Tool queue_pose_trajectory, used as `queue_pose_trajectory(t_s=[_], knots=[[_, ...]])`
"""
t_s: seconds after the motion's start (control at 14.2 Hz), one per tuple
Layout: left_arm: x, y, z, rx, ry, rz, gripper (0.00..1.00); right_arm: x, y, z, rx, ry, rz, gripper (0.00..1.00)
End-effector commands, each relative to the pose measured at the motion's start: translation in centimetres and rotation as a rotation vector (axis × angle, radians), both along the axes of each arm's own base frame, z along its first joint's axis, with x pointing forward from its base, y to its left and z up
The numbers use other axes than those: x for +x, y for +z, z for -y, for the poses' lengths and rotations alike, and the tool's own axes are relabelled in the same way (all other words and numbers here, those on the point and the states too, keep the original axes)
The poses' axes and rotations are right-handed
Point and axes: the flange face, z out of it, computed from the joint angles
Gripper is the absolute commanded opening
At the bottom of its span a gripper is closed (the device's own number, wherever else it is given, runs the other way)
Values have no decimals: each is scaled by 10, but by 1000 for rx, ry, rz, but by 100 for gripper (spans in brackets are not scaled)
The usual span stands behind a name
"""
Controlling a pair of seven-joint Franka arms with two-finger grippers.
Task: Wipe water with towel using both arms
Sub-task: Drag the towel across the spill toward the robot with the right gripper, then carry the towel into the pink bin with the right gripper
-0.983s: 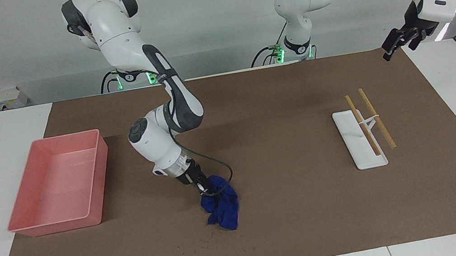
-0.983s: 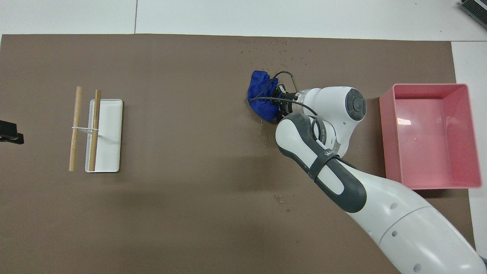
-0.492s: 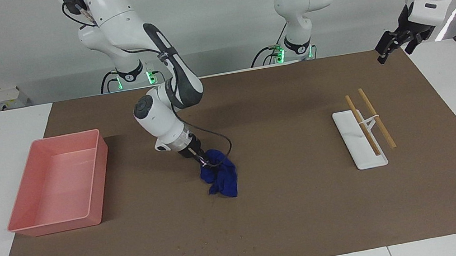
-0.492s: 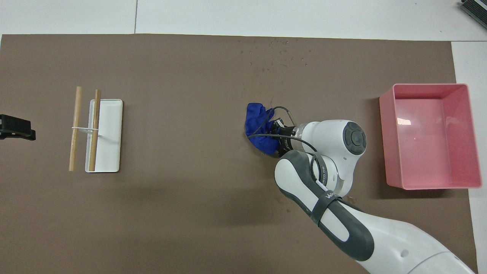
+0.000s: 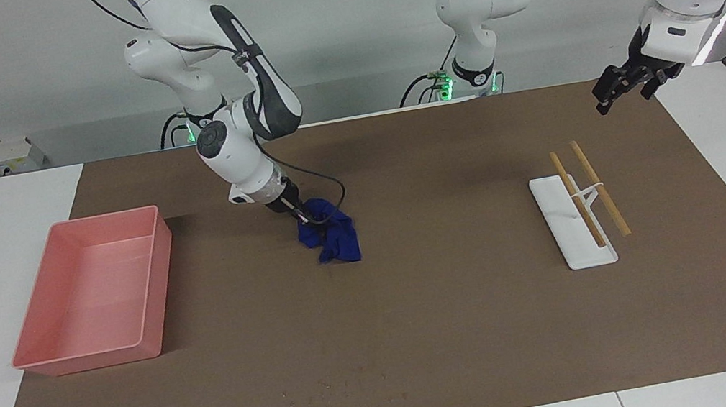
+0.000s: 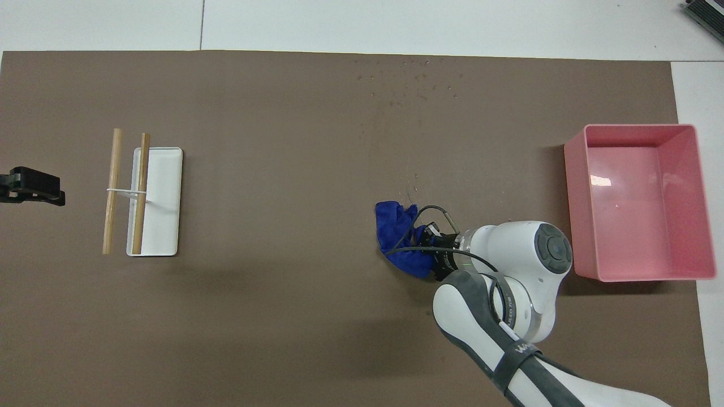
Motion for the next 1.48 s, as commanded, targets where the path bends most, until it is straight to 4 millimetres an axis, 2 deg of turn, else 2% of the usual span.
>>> queue_pose_trajectory(t_s=[0.0, 0.14, 0.28, 0.49, 0.56, 0.7, 0.84, 0.98, 1.12, 1.26, 1.4], knots=[[-7, 10, 1, 17, -1, -19, 100, -16, 8, 27, 8, 38, -32, 0], [-6, 10, 10, 19, -13, -12, 100, -4, 49, 44, 37, 13, 37, 0], [-6, 11, 16, 21, 8, -7, 100, 14, 101, 73, 60, -33, 119, 0], [-4, 12, 14, 15, 15, 13, 100, 47, 184, 115, 76, -18, 139, 0], [-4, 10, 13, 13, 17, 12, 100, 58, 215, 132, 43, 15, 135, 0], [-5, 9, 12, -26, 30, 20, 100, 71, 265, 150, -68, 101, 121, 0], [-5, 8, 13, -33, 20, 20, 100, 75, 290, 167, -147, 135, 113, 0], [-3, 10, 21, -37, -16, 33, 100, 78, 299, 188, -268, 277, 128, 0], [-2, 10, 27, -62, -27, 40, 100, 79, 299, 226, -341, 444, 167, 0], [-2, 11, 31, -64, -83, 41, 100, 79, 289, 273, -372, 570, 175, 0], [-2, 13, 31, -64, -99, 46, 100, 79, 275, 311, -383, 680, 180, 0]])
